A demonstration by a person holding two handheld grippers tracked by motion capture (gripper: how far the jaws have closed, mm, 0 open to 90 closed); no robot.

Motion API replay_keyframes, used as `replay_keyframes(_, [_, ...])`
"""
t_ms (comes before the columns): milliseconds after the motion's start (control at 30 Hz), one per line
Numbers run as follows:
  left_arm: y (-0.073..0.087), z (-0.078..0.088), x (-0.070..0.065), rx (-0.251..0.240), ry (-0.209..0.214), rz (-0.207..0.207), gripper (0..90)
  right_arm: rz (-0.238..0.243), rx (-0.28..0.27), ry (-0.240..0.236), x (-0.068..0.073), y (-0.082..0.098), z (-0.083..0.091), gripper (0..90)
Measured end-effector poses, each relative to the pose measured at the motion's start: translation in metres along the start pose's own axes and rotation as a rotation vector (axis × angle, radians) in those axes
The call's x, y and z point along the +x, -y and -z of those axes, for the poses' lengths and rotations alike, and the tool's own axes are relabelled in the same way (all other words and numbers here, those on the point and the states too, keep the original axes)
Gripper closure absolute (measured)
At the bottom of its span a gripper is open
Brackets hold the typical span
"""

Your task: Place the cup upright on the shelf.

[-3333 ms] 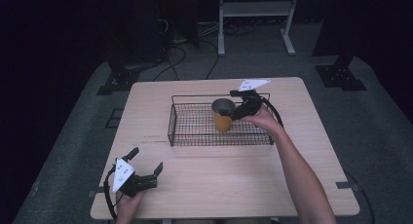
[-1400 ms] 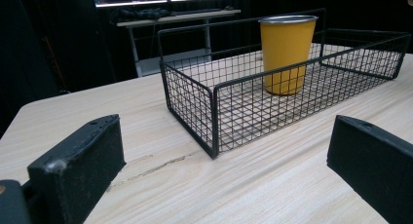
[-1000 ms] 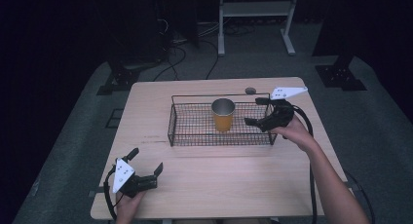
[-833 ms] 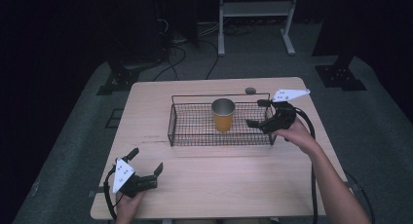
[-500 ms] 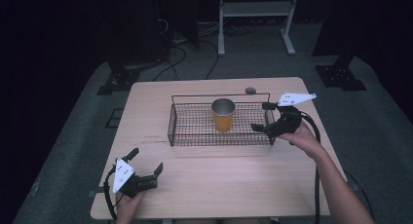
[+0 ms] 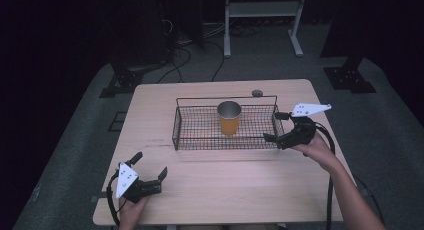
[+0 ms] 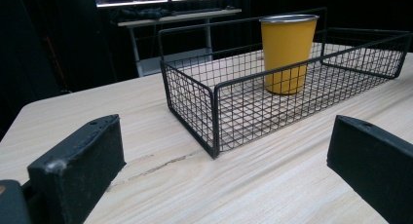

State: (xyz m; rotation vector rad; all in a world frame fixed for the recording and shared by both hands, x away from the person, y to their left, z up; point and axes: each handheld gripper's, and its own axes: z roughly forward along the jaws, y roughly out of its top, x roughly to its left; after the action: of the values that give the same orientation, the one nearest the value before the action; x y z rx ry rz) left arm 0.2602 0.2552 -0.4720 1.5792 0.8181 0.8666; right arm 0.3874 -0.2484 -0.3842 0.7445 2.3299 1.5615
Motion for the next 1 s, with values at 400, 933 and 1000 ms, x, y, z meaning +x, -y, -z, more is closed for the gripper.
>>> replay_keyframes(400, [0.0, 0.0, 0.0, 0.001, -0.001, -0.001, 0.0, -0.001, -0.007, 0.004, 0.007, 0.013, 0.013, 0.0])
replay_keyframes(933, [0.0, 0.0, -0.001, 0.003, -0.002, -0.003, 0.0, -0.025, 0.005, 0.02, 0.011, 0.034, 0.023, 0.0])
replay_keyframes(1000, [0.0, 0.0, -0.001, 0.003, -0.003, -0.004, 0.0, -0.032, 0.006, 0.021, 0.01, 0.037, 0.024, 0.0])
